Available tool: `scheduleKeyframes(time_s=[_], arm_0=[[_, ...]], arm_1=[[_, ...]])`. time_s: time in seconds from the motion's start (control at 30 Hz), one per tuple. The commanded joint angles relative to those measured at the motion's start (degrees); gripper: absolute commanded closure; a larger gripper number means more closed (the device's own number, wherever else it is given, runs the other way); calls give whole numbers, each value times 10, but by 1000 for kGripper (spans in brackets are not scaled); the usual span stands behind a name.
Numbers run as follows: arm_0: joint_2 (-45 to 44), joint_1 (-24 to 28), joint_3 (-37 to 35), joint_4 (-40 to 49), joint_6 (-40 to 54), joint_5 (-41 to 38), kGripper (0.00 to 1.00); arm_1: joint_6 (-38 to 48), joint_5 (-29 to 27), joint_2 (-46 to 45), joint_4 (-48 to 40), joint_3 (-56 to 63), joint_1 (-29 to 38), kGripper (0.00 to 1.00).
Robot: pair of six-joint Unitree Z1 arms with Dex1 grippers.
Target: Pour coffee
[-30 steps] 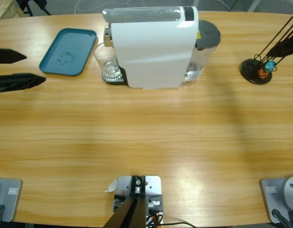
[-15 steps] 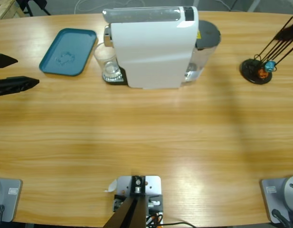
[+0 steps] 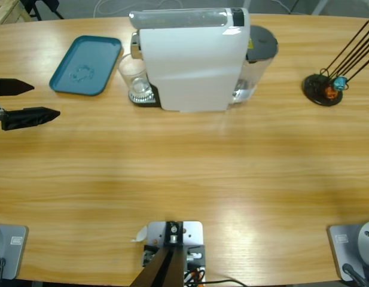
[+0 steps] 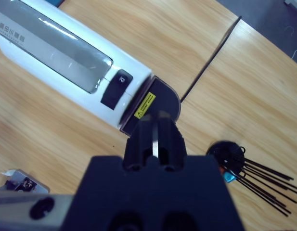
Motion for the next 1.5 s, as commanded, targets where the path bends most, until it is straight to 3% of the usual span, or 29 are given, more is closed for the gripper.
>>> scheduleKeyframes(time_s=[0.03, 0.67, 1.5], arm_0=[[7, -6, 16, -2, -9, 14, 92], [10, -15, 15, -2, -9, 19, 92], [17, -20, 15, -1, -9, 24, 87]], arm_1=[[-36, -7, 66, 20, -31, 33, 1000], [-62, 0, 136, 59, -104, 66, 1000], [-71, -39, 160, 64, -119, 60, 1000]])
